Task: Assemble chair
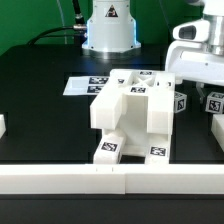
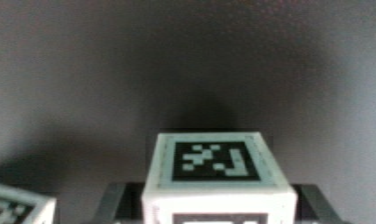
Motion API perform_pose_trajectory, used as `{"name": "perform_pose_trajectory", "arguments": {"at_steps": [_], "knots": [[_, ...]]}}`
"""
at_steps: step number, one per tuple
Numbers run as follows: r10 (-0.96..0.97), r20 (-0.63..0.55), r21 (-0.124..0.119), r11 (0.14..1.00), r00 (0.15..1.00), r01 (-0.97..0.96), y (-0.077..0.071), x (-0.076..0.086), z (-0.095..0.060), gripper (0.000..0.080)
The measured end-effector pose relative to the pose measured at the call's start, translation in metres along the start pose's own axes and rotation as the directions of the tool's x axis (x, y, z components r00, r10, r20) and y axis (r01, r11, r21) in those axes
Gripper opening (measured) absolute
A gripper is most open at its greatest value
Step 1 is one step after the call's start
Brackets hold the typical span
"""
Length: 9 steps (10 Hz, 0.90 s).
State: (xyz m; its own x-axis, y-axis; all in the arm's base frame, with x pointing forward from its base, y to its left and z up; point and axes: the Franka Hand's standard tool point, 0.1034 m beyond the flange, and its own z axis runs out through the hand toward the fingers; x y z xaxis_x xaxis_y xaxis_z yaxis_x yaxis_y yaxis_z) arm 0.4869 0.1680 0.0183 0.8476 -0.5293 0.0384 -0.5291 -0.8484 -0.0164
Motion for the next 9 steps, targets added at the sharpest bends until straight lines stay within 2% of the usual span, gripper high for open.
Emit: {"name": "perform_pose_trajectory", "arguments": {"at_steps": [2, 3, 4, 5, 9], "knots": [[-0.045, 0.012, 0.016, 0.999, 0.999, 0.045, 0.003, 0.013, -0.032, 0.0269], [-0.056, 0.013, 0.03, 0.998, 0.998, 0.055, 0.005, 0.024, -0.052, 0.0271], [-0.079, 0.026, 0.029, 0.997, 0.997, 0.078, 0.011, 0.034, -0.065, 0.0271], [-0.088, 0.03, 0.033, 0.996, 0.996, 0.087, 0.013, 0.05, -0.077, 0.0271], [-0.086, 0.02, 0.034, 0.996, 0.996, 0.085, 0.011, 0.047, -0.072, 0.0271]]}}
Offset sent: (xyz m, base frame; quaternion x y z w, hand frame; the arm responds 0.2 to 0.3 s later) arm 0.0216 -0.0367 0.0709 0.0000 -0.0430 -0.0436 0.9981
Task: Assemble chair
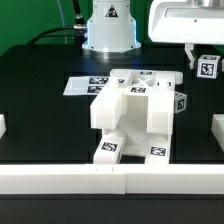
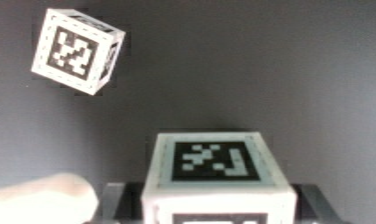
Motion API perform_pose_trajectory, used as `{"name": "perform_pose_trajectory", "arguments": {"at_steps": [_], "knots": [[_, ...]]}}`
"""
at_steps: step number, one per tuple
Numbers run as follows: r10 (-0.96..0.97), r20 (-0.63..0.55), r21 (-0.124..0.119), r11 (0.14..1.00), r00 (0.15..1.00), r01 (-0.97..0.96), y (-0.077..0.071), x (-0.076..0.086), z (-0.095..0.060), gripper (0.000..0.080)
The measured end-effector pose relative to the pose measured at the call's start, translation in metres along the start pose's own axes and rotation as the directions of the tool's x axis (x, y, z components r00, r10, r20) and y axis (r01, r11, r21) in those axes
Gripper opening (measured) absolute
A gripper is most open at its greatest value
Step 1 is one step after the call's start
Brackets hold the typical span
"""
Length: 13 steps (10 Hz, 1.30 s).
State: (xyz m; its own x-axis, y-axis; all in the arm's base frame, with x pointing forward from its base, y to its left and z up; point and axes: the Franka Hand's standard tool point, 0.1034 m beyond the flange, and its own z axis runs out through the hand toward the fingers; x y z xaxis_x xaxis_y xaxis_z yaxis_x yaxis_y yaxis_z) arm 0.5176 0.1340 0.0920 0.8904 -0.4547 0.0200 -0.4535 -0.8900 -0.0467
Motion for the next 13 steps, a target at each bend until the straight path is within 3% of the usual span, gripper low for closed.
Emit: {"name": "perform_pose_trajectory", "arguments": {"at_steps": [1, 4, 5, 9, 12, 13], "knots": [[-0.012, -0.002, 0.001, 1.0, 1.0, 0.012, 0.001, 0.003, -0.001, 0.0271], [-0.055, -0.044, 0.026, 0.998, 0.998, 0.057, 0.014, 0.068, -0.035, 0.0271], [-0.059, -0.043, 0.027, 0.998, 0.997, 0.061, 0.019, 0.077, -0.039, 0.0271], [-0.071, -0.04, 0.025, 0.997, 0.997, 0.072, 0.019, 0.076, -0.039, 0.0271], [-0.128, -0.07, 0.021, 0.991, 0.989, 0.13, 0.025, 0.127, -0.052, 0.0271], [-0.127, -0.068, 0.021, 0.991, 0.99, 0.129, 0.024, 0.125, -0.051, 0.0271]]}}
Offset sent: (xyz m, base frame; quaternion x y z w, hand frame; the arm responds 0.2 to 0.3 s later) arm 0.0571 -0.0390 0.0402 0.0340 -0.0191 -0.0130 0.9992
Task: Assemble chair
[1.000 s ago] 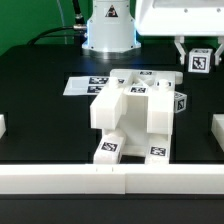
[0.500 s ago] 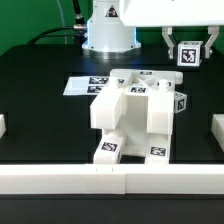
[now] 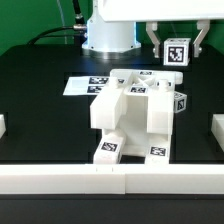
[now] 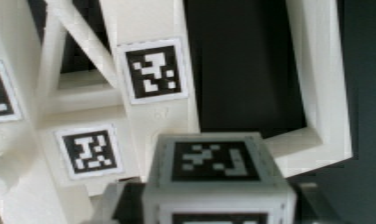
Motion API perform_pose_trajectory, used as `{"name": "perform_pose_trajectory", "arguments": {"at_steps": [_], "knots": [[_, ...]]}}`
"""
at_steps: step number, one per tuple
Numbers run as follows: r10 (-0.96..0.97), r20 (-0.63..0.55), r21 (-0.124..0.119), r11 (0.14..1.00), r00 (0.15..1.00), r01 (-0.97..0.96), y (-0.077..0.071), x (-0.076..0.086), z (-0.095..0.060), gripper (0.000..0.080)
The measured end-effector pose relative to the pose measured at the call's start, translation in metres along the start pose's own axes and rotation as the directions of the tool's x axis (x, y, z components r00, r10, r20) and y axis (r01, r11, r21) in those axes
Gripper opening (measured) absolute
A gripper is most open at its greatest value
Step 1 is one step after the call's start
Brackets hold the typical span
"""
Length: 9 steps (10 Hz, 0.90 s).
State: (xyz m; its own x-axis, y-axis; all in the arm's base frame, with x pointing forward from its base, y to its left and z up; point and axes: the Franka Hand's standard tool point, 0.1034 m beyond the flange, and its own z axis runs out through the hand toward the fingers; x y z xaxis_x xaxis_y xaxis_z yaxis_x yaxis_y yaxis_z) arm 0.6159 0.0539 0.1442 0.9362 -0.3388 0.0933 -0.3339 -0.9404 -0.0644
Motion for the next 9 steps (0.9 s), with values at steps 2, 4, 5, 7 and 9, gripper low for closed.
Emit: {"name": "perform_pose_trajectory", "arguments": {"at_steps": [2, 4, 5, 7, 9], "knots": [[0.0, 0.001, -0.001, 1.0, 1.0, 0.0, 0.0, 0.0, 0.001, 0.0271], [-0.082, 0.002, -0.033, 0.996, 0.997, 0.082, 0.004, -0.001, 0.009, 0.0271], [-0.156, 0.003, -0.038, 0.987, 0.988, 0.156, 0.008, 0.002, 0.011, 0.0271], [-0.193, 0.002, -0.042, 0.98, 0.981, 0.193, 0.011, 0.01, 0.013, 0.0271], [-0.192, 0.003, -0.042, 0.981, 0.981, 0.192, 0.011, 0.01, 0.014, 0.0271]]}}
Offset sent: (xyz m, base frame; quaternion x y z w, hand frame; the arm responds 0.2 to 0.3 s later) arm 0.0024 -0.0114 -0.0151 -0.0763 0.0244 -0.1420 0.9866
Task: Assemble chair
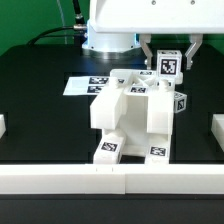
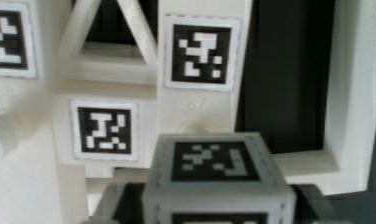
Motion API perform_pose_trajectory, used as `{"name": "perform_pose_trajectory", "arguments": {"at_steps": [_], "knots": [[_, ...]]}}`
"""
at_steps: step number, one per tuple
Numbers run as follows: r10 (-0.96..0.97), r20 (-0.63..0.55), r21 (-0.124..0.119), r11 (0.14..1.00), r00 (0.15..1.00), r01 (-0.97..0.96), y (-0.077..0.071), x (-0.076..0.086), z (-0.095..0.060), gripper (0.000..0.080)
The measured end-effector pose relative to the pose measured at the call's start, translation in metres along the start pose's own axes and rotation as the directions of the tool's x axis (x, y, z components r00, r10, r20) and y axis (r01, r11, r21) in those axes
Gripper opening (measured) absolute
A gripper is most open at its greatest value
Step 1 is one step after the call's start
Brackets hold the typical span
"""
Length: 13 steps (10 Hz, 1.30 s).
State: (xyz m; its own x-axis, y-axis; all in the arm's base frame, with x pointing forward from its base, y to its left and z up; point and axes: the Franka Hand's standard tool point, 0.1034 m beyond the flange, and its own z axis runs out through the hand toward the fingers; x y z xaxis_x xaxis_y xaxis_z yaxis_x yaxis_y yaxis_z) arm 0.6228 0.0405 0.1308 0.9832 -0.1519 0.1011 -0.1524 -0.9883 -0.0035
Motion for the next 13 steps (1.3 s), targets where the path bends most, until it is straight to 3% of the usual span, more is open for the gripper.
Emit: {"name": "perform_pose_trajectory", "arguments": {"at_steps": [13], "knots": [[-0.008, 0.014, -0.013, 1.0, 1.0, 0.008, 0.006, -0.001, 0.015, 0.0271]]}}
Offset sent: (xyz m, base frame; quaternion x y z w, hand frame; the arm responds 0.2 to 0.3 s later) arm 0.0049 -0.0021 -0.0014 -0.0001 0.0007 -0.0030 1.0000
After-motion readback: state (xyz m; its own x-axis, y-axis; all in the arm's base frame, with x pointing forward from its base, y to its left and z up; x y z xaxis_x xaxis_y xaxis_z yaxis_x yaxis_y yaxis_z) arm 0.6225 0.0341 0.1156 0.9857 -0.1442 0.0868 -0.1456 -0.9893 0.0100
